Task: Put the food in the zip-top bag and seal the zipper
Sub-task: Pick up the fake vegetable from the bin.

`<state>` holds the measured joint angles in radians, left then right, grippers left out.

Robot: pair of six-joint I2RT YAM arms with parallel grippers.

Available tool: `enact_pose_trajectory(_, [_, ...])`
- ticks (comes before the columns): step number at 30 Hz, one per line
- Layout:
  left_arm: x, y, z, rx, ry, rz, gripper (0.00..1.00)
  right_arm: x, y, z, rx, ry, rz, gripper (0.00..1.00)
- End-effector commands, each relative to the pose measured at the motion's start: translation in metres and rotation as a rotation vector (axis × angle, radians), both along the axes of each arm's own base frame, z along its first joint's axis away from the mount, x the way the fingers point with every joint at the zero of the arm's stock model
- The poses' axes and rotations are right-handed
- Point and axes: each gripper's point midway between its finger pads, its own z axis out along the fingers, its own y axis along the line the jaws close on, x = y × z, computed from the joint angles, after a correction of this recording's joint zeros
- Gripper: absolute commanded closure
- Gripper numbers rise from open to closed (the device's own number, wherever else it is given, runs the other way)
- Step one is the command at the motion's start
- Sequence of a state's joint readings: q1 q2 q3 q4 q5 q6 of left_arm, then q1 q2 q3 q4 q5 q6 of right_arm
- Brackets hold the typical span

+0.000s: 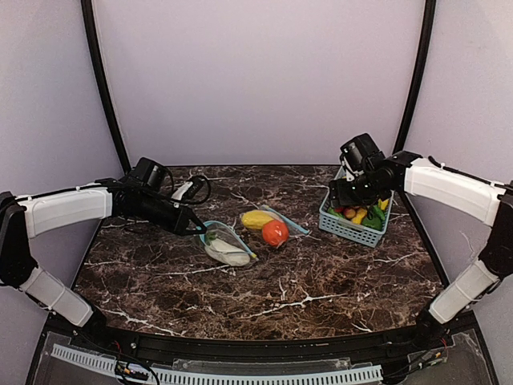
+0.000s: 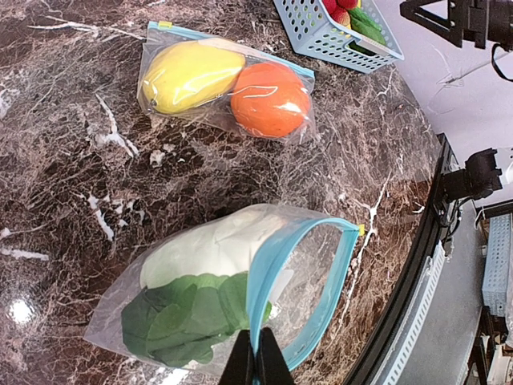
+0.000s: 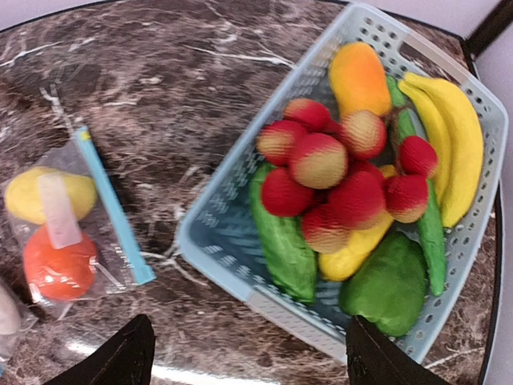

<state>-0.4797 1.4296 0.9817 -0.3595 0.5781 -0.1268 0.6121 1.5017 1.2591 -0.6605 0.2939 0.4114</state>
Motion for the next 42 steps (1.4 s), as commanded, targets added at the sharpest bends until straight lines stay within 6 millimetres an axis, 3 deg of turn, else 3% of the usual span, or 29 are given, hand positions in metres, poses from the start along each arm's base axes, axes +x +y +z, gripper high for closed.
enact_pose_trajectory(1, [-0.002, 0.000, 0.004, -0.008, -0.019, -0.013, 0.99, 0.007, -0.045, -0.029, -0.038, 0.108, -0.068, 0.22])
enact_pose_trajectory(5, [-0.003, -0.001, 0.004, -0.012, -0.013, -0.016, 0.99, 0.022, -0.061, -0.045, -0.010, 0.161, -0.032, 0.33])
enact_pose_trajectory(10, [-0.004, -0.002, 0.003, -0.018, -0.001, -0.022, 0.99, 0.036, -0.057, -0.063, 0.023, 0.227, 0.053, 0.48])
enact_pose_trajectory(17, [-0.005, -0.002, 0.003, -0.024, 0.002, -0.026, 0.99, 0.053, -0.042, -0.093, 0.037, 0.297, 0.132, 0.59])
enact_pose_trajectory(23, [-0.006, -0.004, 0.002, -0.031, 0.013, -0.032, 0.99, 0.064, -0.039, -0.112, 0.013, 0.302, 0.150, 0.60])
enact_pose_trajectory(28, [-0.006, -0.005, 0.001, -0.033, 0.019, -0.033, 0.99, 0.062, -0.032, -0.132, -0.012, 0.332, 0.187, 0.60])
enact_pose_trajectory(38, [-0.007, -0.006, 0.001, -0.041, 0.025, -0.039, 0.99, 0.065, -0.022, -0.153, 0.023, 0.347, 0.212, 0.44])
enact_pose_trajectory(42, [-0.007, -0.006, 0.002, -0.043, 0.025, -0.040, 0.99, 0.066, -0.022, -0.161, 0.014, 0.349, 0.204, 0.42])
